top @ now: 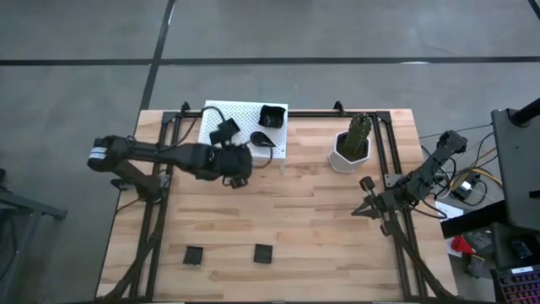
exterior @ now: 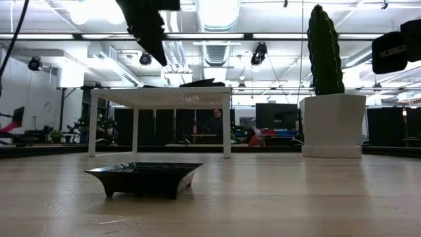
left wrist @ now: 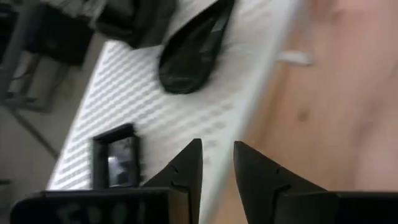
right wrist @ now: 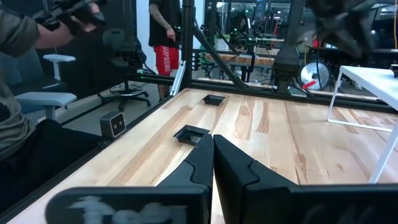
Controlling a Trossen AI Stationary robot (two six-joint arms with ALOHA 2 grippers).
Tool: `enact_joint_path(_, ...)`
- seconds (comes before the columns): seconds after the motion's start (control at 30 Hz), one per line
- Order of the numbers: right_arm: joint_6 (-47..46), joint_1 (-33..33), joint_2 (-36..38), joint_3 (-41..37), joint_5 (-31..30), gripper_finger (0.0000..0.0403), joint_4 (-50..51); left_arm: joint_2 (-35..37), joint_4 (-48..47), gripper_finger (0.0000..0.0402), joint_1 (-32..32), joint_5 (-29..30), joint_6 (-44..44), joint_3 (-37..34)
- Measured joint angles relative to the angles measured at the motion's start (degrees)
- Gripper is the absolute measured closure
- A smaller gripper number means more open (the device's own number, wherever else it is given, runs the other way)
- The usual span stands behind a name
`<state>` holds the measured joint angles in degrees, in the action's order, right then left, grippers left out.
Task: Pick & Place Mini shaped plates
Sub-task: Stack the square plate on top of the other square plates on the shelf
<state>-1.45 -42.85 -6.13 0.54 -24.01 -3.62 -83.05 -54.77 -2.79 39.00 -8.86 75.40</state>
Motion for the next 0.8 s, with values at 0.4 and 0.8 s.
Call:
enact_joint_path(0.4, 0.1, 0.0, 0.0, 0.0, 0.0, 0.0394, 0.0, -3.1, 7.5, 0.0315, -14.8, -2.2, 1.6, -1.7)
enact_joint_path(0.8, 0.0, 0.0, 0.0, 0.0, 0.0, 0.0394, 0.0, -11.6, 19.4, 0.0314, -23.6, -3.1, 1.2, -1.8)
